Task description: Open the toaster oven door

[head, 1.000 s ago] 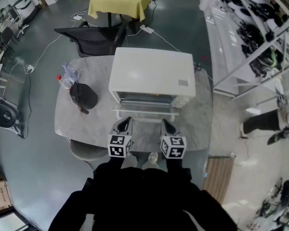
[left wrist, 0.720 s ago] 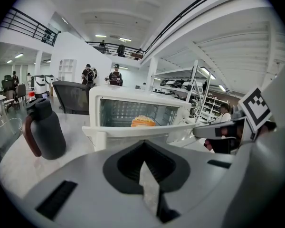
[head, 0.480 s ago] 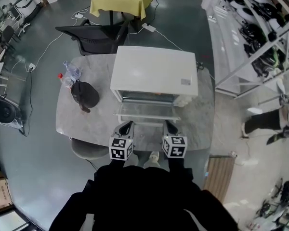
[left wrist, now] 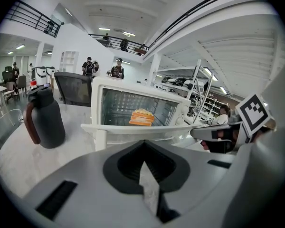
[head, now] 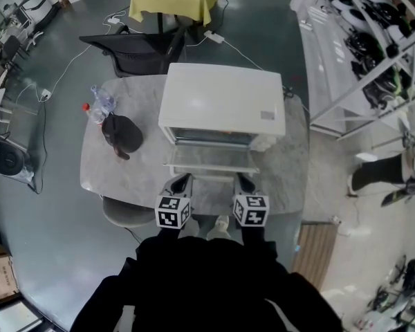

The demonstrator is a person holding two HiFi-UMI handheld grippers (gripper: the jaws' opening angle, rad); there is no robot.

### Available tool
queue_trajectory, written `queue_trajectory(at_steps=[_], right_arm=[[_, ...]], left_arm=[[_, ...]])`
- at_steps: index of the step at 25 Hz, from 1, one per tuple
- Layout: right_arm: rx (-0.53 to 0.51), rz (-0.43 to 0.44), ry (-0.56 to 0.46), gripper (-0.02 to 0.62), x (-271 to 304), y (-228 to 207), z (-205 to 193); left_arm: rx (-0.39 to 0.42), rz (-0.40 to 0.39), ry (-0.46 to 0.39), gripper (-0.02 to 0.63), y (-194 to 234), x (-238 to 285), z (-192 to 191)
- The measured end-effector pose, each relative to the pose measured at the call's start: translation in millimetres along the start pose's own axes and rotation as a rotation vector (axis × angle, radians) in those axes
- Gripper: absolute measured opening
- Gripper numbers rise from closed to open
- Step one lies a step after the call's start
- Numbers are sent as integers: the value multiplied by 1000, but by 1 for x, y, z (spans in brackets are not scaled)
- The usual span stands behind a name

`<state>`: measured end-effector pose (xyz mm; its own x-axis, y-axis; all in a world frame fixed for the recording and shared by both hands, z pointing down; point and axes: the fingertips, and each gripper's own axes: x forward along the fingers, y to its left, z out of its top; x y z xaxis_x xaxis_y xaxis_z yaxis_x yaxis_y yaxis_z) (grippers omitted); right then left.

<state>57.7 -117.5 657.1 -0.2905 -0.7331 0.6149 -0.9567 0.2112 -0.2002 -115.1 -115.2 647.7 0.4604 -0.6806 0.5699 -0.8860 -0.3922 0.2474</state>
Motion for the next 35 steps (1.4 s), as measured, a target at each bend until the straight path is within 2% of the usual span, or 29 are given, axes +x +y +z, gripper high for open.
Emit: queue_trajectory(at_steps=[12, 28, 35], right_arm=[[24, 14, 39, 3, 0, 2, -15], [109, 46, 93, 2, 5, 2, -38], [113, 46, 109, 2, 7, 1, -45]], left_arm=[[-39, 41, 42, 3, 20, 1, -11], [-59, 41, 102, 3, 22, 8, -34], [-65, 39, 118, 3, 23, 10, -42]])
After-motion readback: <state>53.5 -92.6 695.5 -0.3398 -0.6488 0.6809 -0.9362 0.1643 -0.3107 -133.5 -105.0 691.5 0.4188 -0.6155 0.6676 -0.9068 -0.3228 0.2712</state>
